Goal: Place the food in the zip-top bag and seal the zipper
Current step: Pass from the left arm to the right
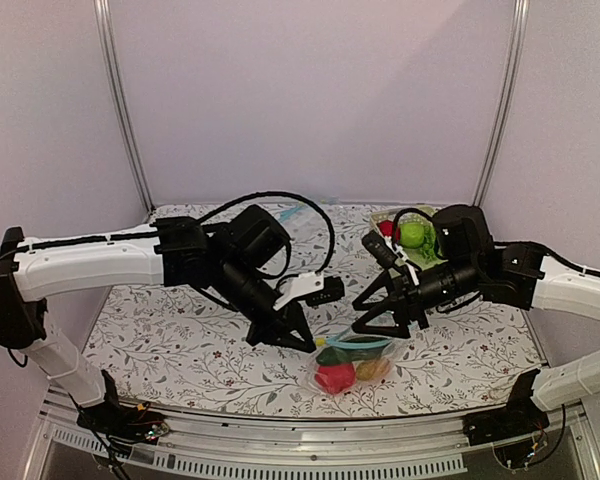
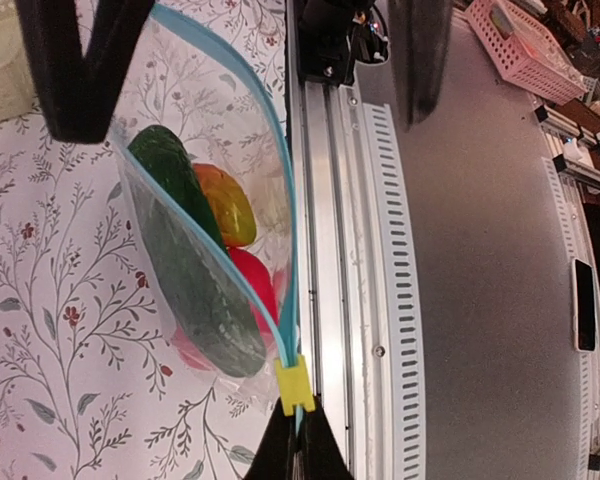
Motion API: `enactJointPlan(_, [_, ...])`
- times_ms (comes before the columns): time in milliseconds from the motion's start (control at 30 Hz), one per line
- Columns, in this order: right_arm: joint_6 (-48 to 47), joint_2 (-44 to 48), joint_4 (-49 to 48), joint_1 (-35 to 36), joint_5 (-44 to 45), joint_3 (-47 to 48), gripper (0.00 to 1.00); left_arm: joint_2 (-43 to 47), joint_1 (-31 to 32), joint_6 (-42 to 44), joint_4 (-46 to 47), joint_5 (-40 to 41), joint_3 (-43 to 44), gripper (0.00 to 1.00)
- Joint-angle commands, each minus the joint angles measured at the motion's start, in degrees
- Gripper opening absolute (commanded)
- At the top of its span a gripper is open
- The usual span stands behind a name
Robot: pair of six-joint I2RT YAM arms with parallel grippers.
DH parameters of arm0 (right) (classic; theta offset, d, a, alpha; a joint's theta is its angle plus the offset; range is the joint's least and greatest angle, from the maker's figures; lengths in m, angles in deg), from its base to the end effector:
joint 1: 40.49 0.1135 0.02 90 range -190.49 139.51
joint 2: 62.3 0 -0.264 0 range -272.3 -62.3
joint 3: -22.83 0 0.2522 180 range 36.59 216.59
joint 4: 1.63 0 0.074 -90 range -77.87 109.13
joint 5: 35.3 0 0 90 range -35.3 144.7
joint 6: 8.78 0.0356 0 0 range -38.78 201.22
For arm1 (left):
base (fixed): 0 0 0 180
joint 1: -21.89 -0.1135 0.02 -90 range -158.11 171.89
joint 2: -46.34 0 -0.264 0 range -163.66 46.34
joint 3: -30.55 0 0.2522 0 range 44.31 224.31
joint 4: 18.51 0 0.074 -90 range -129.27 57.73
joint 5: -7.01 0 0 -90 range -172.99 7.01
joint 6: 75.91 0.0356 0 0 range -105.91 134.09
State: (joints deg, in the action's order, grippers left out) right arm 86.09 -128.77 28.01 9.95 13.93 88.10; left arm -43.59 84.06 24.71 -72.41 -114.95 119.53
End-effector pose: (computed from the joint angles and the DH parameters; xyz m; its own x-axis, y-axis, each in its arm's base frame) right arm 0.1435 0.2102 0.2985 -0.4052 -0.3895 -0.8271 -0.9099 0.0834 0.4065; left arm 0.1383 -0.3023 0.2881 -0.2107 0.7340 -0.6456 0.9476 -0.0088 -0.3193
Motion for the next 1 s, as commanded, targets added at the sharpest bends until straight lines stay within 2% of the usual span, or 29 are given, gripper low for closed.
enactJointPlan(0, [-2.5, -1.6, -1.0, 1.7, -0.5, -2.0, 0.66, -0.4, -1.1, 1.2, -1.1, -0.1, 1.8, 0.00])
enactJointPlan(433, [-2.5, 0.6, -1.0, 3.9, 3.2, -6.1, 0.55, -1.4, -1.8, 1.3, -1.1, 0.1, 2.5, 0.00])
enactJointPlan(533, [-2.9, -0.1, -0.9, 4.2, 4.4, -5.8, 0.48, -1.7, -1.9, 1.1, -1.3, -0.1, 2.7, 0.00])
enactJointPlan(667, [-3.0, -0.8, -1.0, 4.5, 5.2, -5.2, 0.32, -1.8, -1.9, 0.4, -0.7, -0.2, 2.5, 0.00])
enactJointPlan(767, [-2.7, -1.6, -0.9, 4.6, 5.8, -4.4, 0.08, -1.5, -2.0, -1.3, 1.2, 0.1, 1.7, 0.00])
enactJointPlan(800, [-2.5, -1.7, -0.9, 4.6, 6.2, -4.3, 0.01, -1.2, -2.0, -2.4, 2.4, 0.3, 1.0, 0.05])
enactJointPlan(867, [-1.9, -1.7, -1.3, 4.6, 6.8, -4.3, 0.00, -0.1, -2.3, -4.8, 5.9, 0.7, -1.1, 0.15])
enactJointPlan(933, [-1.0, -1.4, -2.3, 4.6, 7.8, -4.6, 0.00, 1.7, -2.7, -7.7, 11.1, 1.5, -3.8, 0.39])
enactJointPlan(967, [-0.7, -1.2, -3.1, 4.6, 8.3, -5.0, 0.00, 2.6, -2.9, -9.4, 13.7, 2.4, -5.5, 0.57])
